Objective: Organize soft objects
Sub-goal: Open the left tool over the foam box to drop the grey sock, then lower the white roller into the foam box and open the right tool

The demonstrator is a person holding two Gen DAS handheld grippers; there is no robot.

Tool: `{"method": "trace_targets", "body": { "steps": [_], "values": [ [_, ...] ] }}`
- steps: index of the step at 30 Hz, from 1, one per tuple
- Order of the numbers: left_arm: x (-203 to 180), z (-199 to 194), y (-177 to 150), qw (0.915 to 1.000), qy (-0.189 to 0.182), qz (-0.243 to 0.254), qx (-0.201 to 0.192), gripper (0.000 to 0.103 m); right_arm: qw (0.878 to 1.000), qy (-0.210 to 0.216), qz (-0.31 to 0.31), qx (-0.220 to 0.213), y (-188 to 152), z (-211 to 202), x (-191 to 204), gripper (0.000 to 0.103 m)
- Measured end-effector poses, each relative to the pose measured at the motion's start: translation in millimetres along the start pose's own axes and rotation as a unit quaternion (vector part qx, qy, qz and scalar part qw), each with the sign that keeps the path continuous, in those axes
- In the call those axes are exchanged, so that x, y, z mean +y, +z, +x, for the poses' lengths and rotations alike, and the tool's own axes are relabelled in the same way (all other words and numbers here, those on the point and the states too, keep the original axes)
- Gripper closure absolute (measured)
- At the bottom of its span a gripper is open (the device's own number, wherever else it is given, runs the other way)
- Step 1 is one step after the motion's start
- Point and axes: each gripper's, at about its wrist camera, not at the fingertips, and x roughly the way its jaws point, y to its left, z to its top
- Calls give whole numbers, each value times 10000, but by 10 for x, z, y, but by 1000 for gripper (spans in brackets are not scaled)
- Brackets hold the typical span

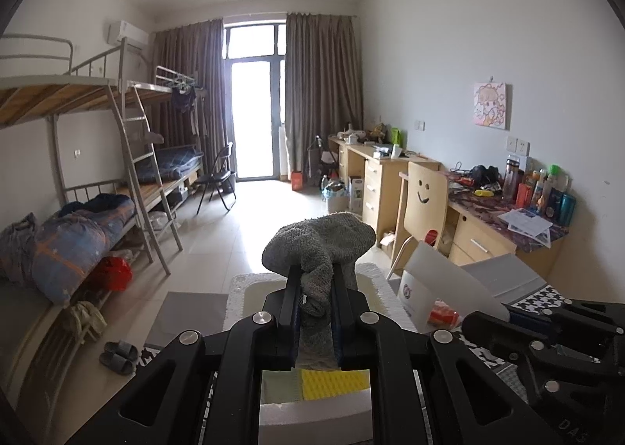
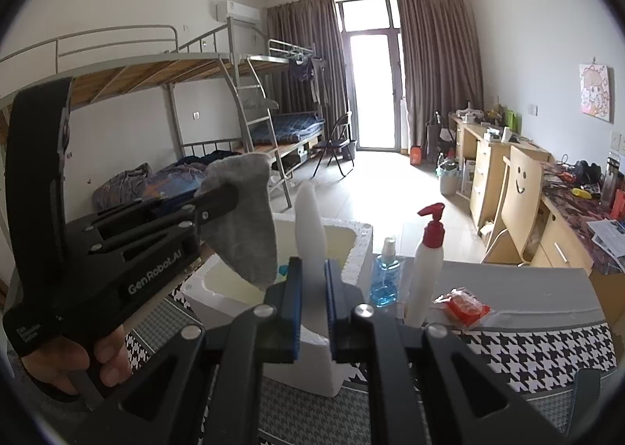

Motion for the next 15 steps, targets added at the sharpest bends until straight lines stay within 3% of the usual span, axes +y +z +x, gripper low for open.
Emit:
{"method": "trace_targets", "body": {
  "steps": [4,6,8,11,15],
  "values": [
    [52,147,-34,9997,-68,-102,203,85,10000,-24,1,43,9,40,-11,89],
    [84,214,-54,9993,-86,-99,338,64,10000,-44,-4,61,18,65,-8,89],
    [127,227,-74,9994,6,-148,326,28,9999,-61,9,81,18,88,-13,89],
    [200,178,-82,9994,120,-198,246,15,9999,-89,7,111,18,119,-8,89],
    [280,139,-76,9992,186,-291,206,7,9998,-102,-16,153,18,159,16,89]
  ]
}}
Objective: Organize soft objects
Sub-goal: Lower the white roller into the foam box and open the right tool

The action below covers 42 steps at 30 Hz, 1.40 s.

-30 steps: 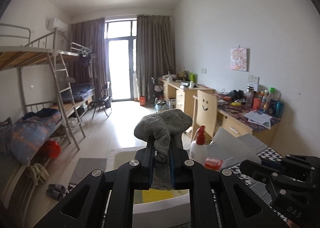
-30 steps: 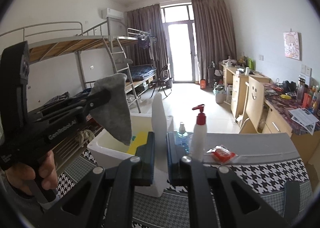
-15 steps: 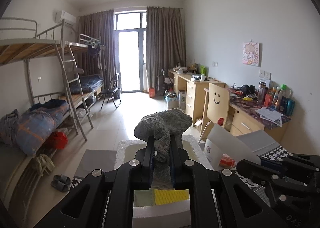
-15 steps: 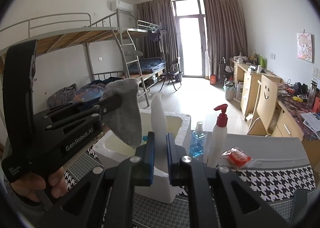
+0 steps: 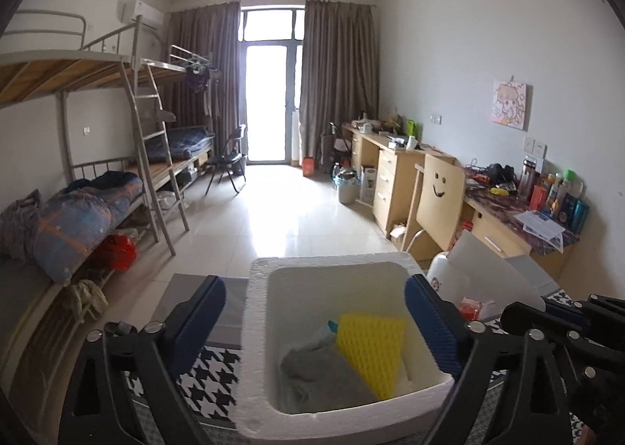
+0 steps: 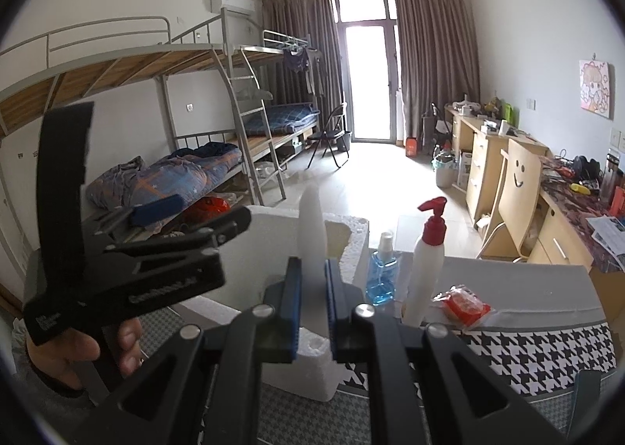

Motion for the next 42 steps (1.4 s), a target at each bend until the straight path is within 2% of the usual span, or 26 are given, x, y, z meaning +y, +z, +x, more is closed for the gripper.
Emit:
{"method": "trace_targets", "body": {
  "steps": [7,20,42],
  "values": [
    [119,-85,7,9997,179,56,-131,1,9999,50,-75,74,26,100,81,89],
    [255,-233,-11,9992,303,38,-263,1,9993,210,-219,212,60,251,208,89],
    [512,-341,-170,9980,589,-129,-210,1,9973,418,-331,505,46,577,337,89]
  ]
}}
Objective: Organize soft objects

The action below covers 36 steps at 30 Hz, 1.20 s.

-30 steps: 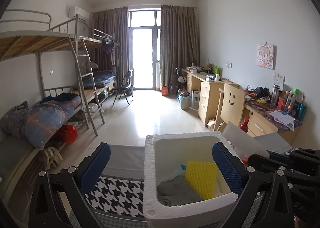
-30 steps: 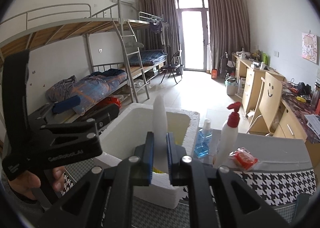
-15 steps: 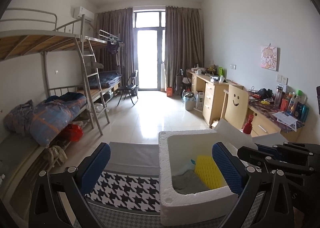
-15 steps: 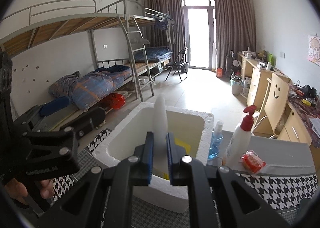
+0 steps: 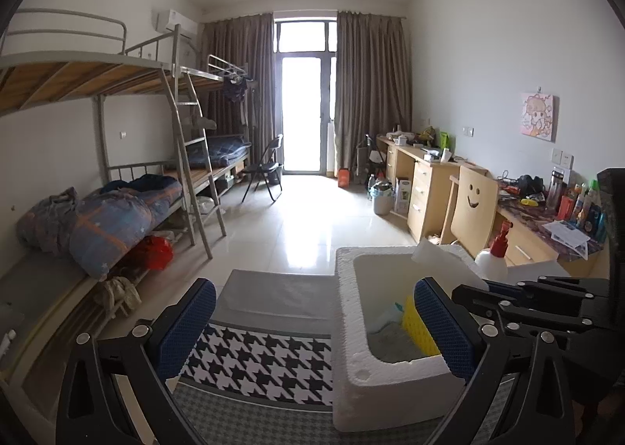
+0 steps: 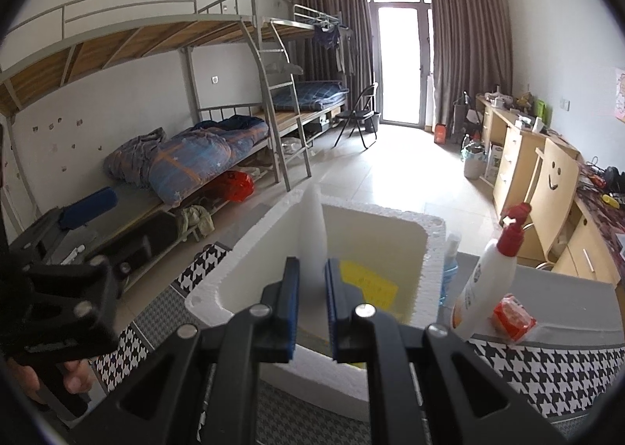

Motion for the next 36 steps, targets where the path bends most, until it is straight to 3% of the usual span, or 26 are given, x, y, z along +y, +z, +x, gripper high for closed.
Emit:
{"method": "trace_targets", "body": {
  "steps": [4,8,11,18,24,26,36],
  "values": [
    [51,0,-25,10000,41,-43,13,1,10000,38,-7,66,21,86,18,89],
    [76,10,-37,10000,44,-75,34,1,9999,53,32,127,23,136,-3,67],
    [82,7,-38,10000,40,-77,31,1,9999,40,87,119,10,128,-26,44],
    [60,19,-55,10000,-17,-35,40,1,9999,15,170,26,-14,-2,-34,37],
    [13,-69,-59,9999,-105,3,-3,1,9991,-185,169,-339,-75,-269,-45,20],
    [-1,-112,-49,9999,-120,-8,-33,1,9983,-317,185,-457,-90,-338,-56,9],
    [-89,-354,-80,9995,-275,70,-139,1,9964,-382,257,-713,-185,-656,-22,6]
  ]
}}
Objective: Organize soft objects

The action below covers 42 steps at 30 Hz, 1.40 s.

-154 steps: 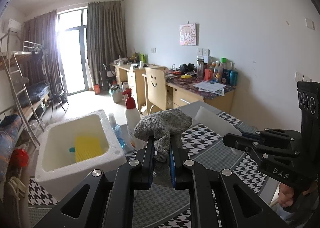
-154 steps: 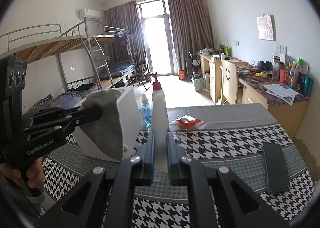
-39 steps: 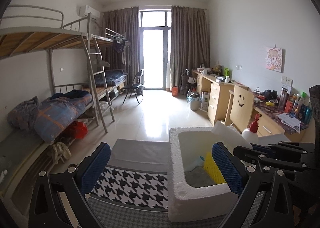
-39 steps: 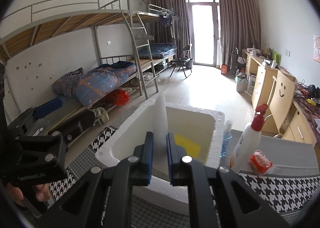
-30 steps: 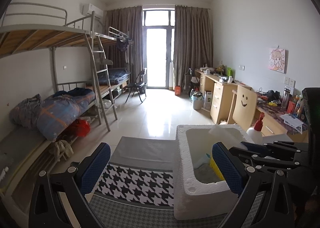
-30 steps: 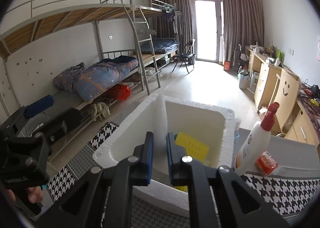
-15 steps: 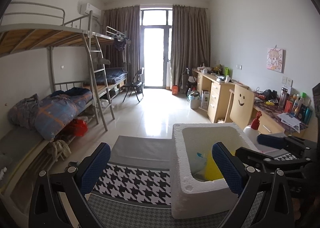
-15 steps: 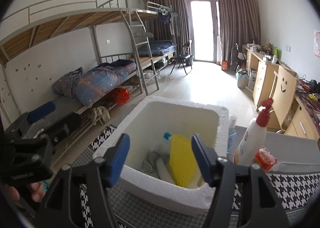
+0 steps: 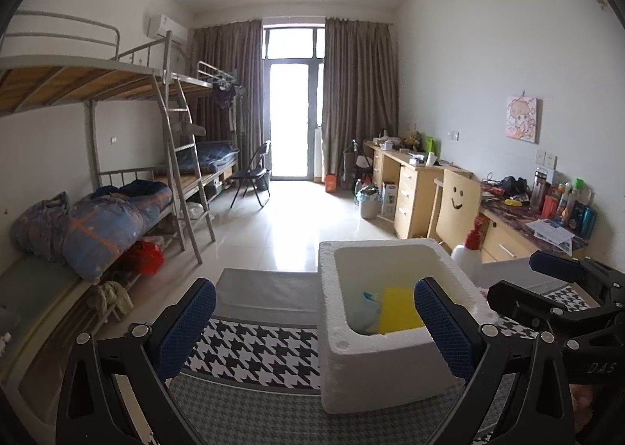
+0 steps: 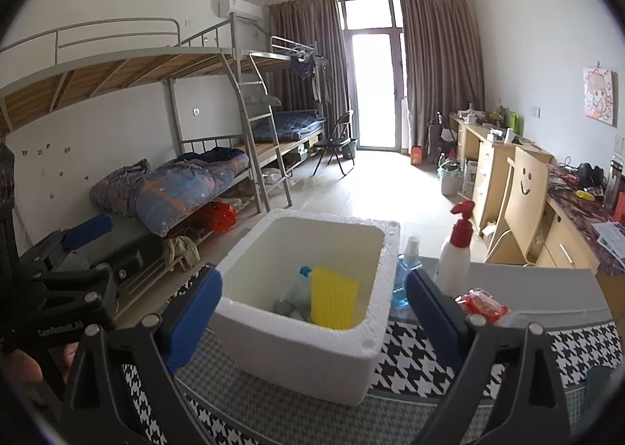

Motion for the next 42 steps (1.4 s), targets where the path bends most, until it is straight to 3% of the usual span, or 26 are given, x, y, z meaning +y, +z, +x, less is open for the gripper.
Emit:
{"method": "trace_targets", "body": {
  "steps": [13,42],
  "values": [
    [-149,-388,-141,9992,-294,-7,-261,1,9992,-86,133,-356,-174,-431,7,2],
    [-283,-869,-647,9973,-376,37,-627,1,9959,-274,5,-866,-748,-996,115,1]
  ]
}}
